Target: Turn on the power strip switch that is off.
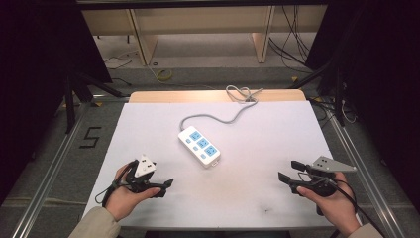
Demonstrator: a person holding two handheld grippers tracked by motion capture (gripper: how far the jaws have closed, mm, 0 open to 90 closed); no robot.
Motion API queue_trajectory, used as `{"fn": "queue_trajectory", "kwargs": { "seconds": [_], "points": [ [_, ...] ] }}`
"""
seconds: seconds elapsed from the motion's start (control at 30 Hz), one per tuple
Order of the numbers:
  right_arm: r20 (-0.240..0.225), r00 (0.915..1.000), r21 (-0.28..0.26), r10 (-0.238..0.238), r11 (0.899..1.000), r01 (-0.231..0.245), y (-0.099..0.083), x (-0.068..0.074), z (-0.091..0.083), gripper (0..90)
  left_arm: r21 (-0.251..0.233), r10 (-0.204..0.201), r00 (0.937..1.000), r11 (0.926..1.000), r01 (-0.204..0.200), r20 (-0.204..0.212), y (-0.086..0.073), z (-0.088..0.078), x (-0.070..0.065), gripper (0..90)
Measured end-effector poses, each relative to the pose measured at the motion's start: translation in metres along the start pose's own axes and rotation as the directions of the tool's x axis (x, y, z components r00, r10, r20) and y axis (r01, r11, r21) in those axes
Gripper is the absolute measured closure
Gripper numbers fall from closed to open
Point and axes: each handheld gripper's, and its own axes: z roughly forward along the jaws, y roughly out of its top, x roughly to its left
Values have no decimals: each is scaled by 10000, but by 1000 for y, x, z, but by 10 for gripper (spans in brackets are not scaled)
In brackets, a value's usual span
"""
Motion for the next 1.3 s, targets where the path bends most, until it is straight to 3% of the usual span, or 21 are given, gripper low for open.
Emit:
{"fn": "queue_trajectory", "kwargs": {
  "seconds": [0.23, 0.33, 0.37, 0.4, 0.43, 0.47, 0.63, 1.07, 1.3],
  "points": [
    [19, 10000, 25, -39, 10000, 38, 0, 1, -1, 304, -100, -174, 9998, 9998, 174, -22, 0, -2, 2, 220],
    [16, 10000, 18, -74, 10000, 74, 0, 2, 0, 304, -253, -118, 9996, 9996, 111, -272, 2, -4, 2, 434],
    [23, 10000, 33, -56, 10000, 56, 0, 2, 0, 304, -232, -71, 9996, 9997, 64, -274, 2, -5, 3, 434],
    [29, 10000, 31, -49, 10000, 49, 0, 2, 0, 304, -106, 154, 9996, 9998, -157, -255, 3, -5, 3, 516],
    [40, 10000, 42, -40, 10000, 40, 0, 1, 0, 304, 110, 474, 9987, 9988, -472, -188, 3, -5, 3, 659],
    [37, 10000, 44, -33, 10000, 32, 0, 1, 0, 305, 430, 614, 9981, 9972, -616, 55, 3, -4, 3, 695],
    [0, 10000, 62, -14, 10000, 14, 0, 1, 0, 305, 467, 477, 9989, 9978, -475, -36, 5, -5, 3, 894],
    [-12, 10000, 121, -75, 9999, 75, 0, 3, 2, 305, 415, -299, 9996, 9987, 300, -19, 15, -4, 7, 898],
    [-58, 9999, 182, -93, 9998, 94, 0, 4, 3, 305, 427, -439, 9990, 9981, 442, -80, 19, 0, 12, 897]
  ]
}}
